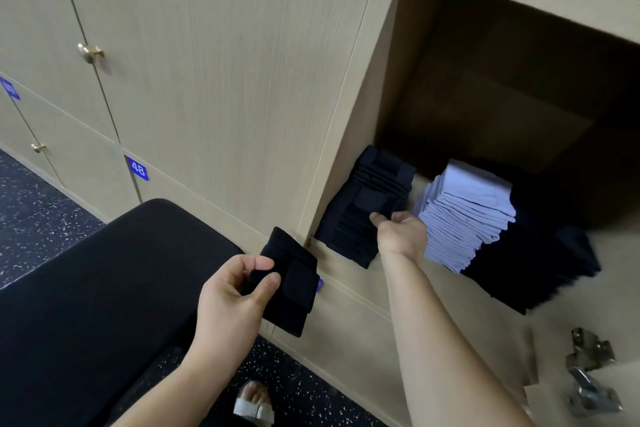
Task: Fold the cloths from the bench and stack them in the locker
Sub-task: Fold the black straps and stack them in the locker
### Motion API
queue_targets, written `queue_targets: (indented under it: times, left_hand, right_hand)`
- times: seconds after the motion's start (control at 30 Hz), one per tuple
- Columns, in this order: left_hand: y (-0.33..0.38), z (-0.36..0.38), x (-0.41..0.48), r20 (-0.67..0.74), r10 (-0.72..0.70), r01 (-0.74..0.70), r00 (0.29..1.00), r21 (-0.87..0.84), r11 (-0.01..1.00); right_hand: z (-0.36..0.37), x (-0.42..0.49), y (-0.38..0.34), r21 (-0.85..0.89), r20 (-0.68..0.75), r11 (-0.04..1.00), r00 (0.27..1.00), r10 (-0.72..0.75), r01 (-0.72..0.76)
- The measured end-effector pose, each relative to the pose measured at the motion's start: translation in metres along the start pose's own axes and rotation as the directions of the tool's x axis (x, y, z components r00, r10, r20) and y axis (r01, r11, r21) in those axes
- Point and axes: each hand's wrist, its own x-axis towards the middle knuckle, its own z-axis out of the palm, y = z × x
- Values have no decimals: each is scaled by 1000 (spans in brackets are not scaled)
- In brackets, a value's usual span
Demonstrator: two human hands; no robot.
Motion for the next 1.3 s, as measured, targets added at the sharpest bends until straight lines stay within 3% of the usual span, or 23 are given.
queue_targets:
  times: [0.2,0.33,0.5,0.7,0.87,0.97,1.03,1.1,1.3]
  left_hand:
    - [7,-2,-4,9,-2,2,1000,-15,1000]
    - [21,-4,-14,34,-19,22,999,-78,997]
    - [37,-7,-31,74,-34,44,997,-145,989]
    - [46,-10,-58,129,16,-2,991,-109,994]
    - [55,-10,-77,295,-30,48,955,-54,997]
    - [57,-10,-77,243,-51,71,969,-74,995]
    - [58,-9,-76,216,-100,137,971,-165,977]
    - [60,-5,-79,274,-164,225,948,-209,952]
    - [53,10,-83,303,-114,113,946,22,993]
  right_hand:
    - [-5,-9,-2,-235,-46,969,995,-86,73]
    - [-20,-30,-5,-203,-84,966,980,-181,160]
    - [-54,-82,-8,96,218,966,942,-255,239]
    - [-91,-142,-1,214,573,977,810,-121,-6]
    - [-107,-160,3,244,648,970,743,-165,2]
    - [-121,-164,5,190,697,982,700,-153,25]
    - [-126,-165,7,235,662,972,732,-161,2]
    - [-128,-168,8,313,587,949,794,-160,-41]
    - [-136,-168,15,296,521,955,841,-144,-20]
